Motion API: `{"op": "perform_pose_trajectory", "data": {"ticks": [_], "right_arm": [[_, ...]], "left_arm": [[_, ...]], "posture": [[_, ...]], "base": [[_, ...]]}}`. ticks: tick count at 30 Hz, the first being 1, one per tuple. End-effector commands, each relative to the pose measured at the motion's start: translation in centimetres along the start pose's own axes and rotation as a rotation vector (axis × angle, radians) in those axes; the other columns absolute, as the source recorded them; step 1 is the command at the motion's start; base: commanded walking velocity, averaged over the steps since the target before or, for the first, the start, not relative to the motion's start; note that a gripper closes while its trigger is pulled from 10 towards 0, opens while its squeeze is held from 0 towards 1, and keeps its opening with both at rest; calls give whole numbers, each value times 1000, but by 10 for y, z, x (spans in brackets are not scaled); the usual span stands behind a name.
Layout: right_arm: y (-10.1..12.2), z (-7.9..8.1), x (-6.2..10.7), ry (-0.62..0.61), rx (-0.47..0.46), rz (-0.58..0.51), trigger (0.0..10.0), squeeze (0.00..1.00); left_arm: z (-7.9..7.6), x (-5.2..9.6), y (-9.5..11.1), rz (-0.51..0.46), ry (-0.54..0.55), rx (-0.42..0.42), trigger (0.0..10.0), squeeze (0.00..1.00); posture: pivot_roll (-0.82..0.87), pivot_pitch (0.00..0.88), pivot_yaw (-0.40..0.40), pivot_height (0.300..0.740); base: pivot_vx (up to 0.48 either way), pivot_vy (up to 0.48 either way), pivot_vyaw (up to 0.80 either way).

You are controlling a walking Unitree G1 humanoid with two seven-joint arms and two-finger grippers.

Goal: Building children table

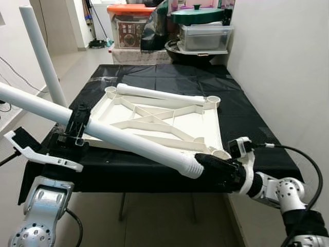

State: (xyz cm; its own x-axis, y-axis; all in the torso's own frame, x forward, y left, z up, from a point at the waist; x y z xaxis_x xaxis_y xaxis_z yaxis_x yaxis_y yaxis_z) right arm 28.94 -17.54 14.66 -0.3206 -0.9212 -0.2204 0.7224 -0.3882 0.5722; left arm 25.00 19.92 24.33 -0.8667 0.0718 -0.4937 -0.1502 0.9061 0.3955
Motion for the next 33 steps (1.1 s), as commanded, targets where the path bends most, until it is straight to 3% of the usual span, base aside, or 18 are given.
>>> {"op": "perform_pose_trajectory", "data": {"ticks": [1, 12, 15, 20, 21, 23, 25, 26, 29, 30, 32, 33], "right_arm": [[-1, -5, 9, -47, 9, 7, 10000, 0], [1, -22, 31, -204, 38, 9, 10000, 0], [4, -27, 36, -264, 74, 11, 10000, 0], [26, -41, 39, -421, 245, -67, 10000, 0], [26, -41, 39, -421, 245, -67, 10000, 0], [50, -41, 32, -485, 354, -176, 10000, 0], [59, -40, 29, -503, 384, -220, 10000, 0], [71, -35, 14, -517, 478, -249, 10000, 0], [78, -30, 2, -521, 541, -268, 10000, 0], [85, -24, -12, -549, 651, -269, 10000, 0], [85, -24, -12, -549, 651, -269, 10000, 0], [90, -14, -31, -519, 731, -285, 10000, 0]], "left_arm": [[1, 2, 9, -27, 15, -16, 10000, 0], [8, 4, 28, -57, 46, -62, 10000, 0], [12, 4, 32, -46, 61, -101, 10000, 0], [14, -3, 43, -19, 65, -197, 10000, 0], [14, -3, 43, -19, 65, -197, 10000, 0], [15, -8, 43, 20, 76, -270, 10000, 0], [15, -10, 42, 38, 78, -292, 10000, 0], [13, -13, 34, 86, 64, -321, 10000, 0], [12, -15, 28, 119, 51, -337, 10000, 0], [10, -18, 21, 157, 37, -365, 10000, 0], [10, -18, 21, 157, 37, -365, 10000, 0], [5, -23, 11, 192, 9, -377, 10000, 0]], "posture": [[20, 0, -15, 740], [27, 0, -15, 740], [40, 0, -15, 740], [41, 0, -16, 740], [41, 0, -16, 740], [41, 0, -14, 740], [41, 0, -14, 740], [33, 0, -5, 740], [33, 0, -5, 740], [31, 0, -2, 740], [31, 0, -2, 740], [28, 0, -2, 740]], "base": [[0, 0, 0], [0, 0, 0], [0, 0, 0], [0, 0, 0], [0, 0, 0], [0, 0, 0], [0, 0, 0], [0, 0, 0], [0, 0, 0], [0, 0, 0], [0, 0, 0], [0, 0, 0]]}}
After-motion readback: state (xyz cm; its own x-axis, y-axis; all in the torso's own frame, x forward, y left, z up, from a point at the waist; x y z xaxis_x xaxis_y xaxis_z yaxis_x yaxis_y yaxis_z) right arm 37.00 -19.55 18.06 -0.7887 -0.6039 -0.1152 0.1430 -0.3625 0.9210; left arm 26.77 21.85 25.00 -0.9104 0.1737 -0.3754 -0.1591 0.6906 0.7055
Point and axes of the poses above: a point about 5 cm out from each wrist's last joint towards the gripper, its own x axis pointing back from the gripper into the wrist, its own y axis along the axis of the wrist's last joint, z = x × y, the point moved 2 cm from there along -x, pointing out of the wrist towards the gripper, and after that the axes turned 3 degrees about x, right-handed, at the moved point
